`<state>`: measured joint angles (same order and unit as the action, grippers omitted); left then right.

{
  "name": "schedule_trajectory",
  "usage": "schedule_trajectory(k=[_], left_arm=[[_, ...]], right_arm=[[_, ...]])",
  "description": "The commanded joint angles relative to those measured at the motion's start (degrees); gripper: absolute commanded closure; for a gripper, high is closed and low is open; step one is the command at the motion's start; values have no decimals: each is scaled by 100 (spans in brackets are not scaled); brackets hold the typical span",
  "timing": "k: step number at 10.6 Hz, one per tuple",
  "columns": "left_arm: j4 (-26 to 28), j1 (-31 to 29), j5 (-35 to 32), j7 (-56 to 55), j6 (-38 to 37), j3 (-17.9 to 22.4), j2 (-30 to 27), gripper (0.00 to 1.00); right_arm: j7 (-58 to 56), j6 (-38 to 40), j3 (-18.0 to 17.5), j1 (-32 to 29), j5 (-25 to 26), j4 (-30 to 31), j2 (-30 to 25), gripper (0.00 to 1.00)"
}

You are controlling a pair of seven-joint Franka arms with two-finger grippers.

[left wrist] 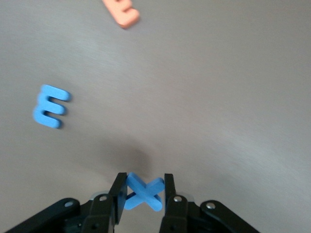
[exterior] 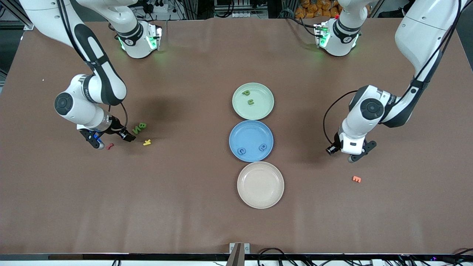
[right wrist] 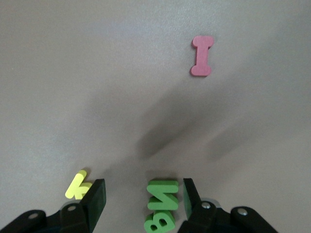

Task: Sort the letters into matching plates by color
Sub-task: 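Place the blue x on the blue plate while the right gripper grasps green letters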

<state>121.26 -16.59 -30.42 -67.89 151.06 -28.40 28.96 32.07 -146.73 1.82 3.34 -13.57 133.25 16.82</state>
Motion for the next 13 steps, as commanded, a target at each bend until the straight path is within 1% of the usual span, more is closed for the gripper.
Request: schedule_trajectory(k=[1,4,7,9,12,13], left_arm=[[-479,602,-69,-478,-130,1,162,100],[-875,1226,-61,-962,-130,1,329,100],[-1340,1930,-60,-1533,-130,19,610,100],[-1683,2299,-52,-1902,-130,19,786,100],[-1983,2678,-61,-2184,-130,54,1006,100],[-2071,2783,-61,-2246,-130,54,1032,100]], right_arm=[[53,-793,64,149,-120,490,-74,28],[53,-813,64,167,-120,658,-126,28],[53,-831,64,210,-120,728,-126,32],[53,-831,56,228,-120,728,-109,36],[53,-840,56,290,-120,737,-74,40],[53,-848,56,324,-120,737,-65,45]])
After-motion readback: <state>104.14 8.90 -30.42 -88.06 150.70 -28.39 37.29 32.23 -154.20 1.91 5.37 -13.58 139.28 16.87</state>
